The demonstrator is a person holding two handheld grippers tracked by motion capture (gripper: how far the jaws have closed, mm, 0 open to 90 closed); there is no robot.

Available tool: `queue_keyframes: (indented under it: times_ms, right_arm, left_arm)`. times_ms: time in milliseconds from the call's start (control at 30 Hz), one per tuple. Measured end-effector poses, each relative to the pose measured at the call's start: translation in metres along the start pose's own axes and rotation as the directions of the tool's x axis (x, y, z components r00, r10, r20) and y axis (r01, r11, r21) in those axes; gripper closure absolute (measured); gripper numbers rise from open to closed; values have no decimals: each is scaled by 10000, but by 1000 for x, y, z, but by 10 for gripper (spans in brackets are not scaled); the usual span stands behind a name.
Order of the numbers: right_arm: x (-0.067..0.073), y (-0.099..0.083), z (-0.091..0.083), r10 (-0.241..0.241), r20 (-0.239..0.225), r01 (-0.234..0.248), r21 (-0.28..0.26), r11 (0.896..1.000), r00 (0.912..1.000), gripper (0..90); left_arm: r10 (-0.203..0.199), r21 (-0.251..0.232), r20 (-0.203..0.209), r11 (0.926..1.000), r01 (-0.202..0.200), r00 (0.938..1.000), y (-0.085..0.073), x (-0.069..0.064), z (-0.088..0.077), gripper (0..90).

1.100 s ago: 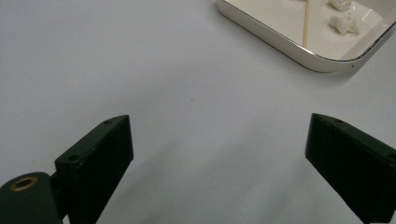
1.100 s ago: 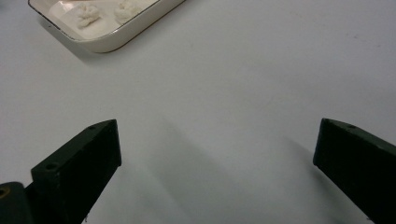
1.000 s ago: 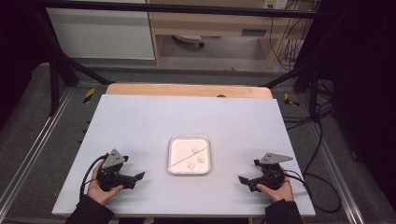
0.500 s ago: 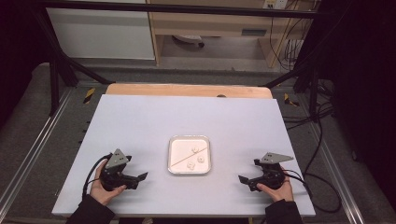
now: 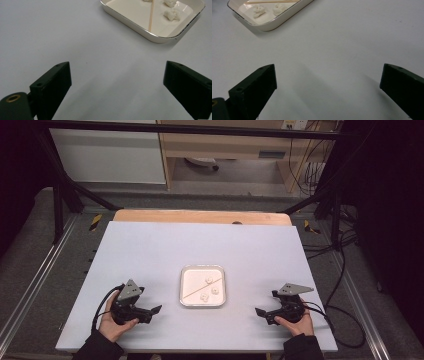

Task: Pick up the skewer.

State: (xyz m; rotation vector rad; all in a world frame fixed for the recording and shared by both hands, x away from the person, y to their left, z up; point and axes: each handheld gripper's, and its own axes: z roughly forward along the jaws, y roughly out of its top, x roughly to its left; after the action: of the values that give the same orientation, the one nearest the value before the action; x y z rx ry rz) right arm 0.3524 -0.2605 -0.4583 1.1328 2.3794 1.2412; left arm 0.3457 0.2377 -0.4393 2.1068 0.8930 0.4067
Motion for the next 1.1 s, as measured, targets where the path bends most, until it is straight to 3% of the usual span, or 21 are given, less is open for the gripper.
queue_keyframes:
  times_ms: [400,1100]
  right_arm:
    - [0,0,0,-16,12,16,-6,10000,10000,13]
    - [0,0,0,-52,-19,52,-8,10000,10000,13]
  left_arm:
    - [198,101,88,9998,-199,9998,9,-10,4,69]
    - [642,309,278,9974,-651,9975,43,-29,17,64]
